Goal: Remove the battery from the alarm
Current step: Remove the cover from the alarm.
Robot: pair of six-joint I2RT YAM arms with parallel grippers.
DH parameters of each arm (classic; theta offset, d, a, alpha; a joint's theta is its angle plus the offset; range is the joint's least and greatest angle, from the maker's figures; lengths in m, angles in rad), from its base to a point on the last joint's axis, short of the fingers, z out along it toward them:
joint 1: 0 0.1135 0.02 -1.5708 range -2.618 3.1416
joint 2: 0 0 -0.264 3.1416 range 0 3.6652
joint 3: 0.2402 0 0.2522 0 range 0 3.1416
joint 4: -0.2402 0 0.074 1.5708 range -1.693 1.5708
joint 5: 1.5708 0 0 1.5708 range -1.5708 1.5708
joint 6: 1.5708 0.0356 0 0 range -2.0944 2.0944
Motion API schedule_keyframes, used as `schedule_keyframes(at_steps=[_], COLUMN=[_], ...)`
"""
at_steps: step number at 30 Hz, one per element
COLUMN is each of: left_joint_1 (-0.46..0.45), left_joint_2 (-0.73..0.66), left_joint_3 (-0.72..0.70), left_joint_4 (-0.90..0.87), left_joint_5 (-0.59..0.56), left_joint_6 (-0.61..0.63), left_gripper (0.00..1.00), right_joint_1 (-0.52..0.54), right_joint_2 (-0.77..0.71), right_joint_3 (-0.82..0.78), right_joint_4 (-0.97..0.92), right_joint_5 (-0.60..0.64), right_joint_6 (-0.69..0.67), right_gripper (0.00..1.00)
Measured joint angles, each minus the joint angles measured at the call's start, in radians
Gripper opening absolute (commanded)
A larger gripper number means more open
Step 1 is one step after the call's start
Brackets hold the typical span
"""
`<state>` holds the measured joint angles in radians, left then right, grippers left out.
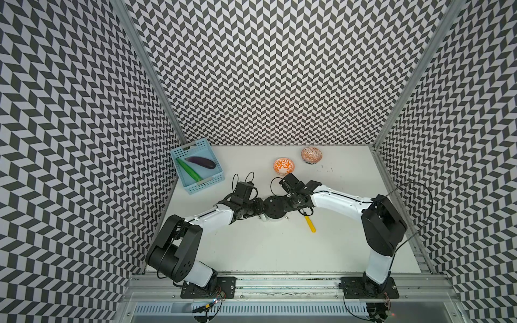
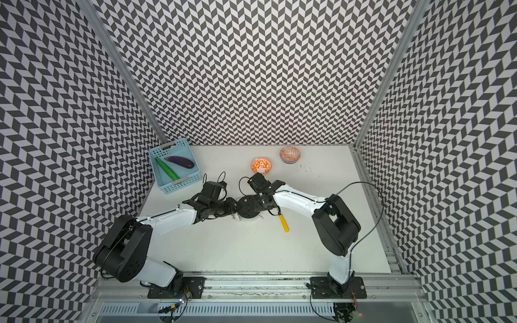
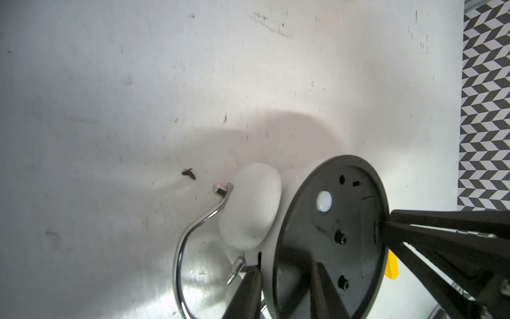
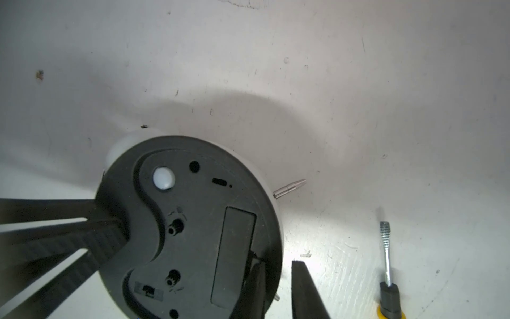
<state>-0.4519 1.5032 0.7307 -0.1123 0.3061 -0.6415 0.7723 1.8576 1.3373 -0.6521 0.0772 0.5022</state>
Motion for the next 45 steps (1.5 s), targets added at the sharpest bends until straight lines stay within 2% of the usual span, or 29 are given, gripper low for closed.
schedule_keyframes(at_steps=[7,10,21,33,38,45], left_joint_1=[0.000,0.000,0.001,0.011,0.025,0.034], left_joint_2=[-0.008,-0.008,-0.008,-0.003,-0.003,-0.007], left_joint_3=[-0.014,-0.016,-0.022,-0.024,-0.022,-0.008], left_joint_4=[0.010,0.014,0.025,0.032,0.031,0.008], left_joint_5=[0.012,0.016,0.019,0.042,0.031,-0.018], left_joint_6=[-0.004,-0.004,-0.005,-0.007,-0.006,0.000], left_gripper=[0.28,0.28,0.28,0.27,0.27,0.27], right_joint_1=[0.039,0.050,0.059,0.105,0.095,0.038], right_joint_2=[0.035,0.048,0.111,0.117,0.113,0.082], right_joint_3=[0.045,0.056,0.108,0.048,0.019,-0.033], right_joint_4=[-0.040,-0.055,-0.105,0.011,0.124,0.246], right_joint_5=[0.118,0.160,0.189,0.317,0.261,0.087], right_joint_6=[0.033,0.042,0.014,-0.041,-0.105,-0.162], right_gripper=[0.09,0.09,0.09,0.12,0.14,0.15])
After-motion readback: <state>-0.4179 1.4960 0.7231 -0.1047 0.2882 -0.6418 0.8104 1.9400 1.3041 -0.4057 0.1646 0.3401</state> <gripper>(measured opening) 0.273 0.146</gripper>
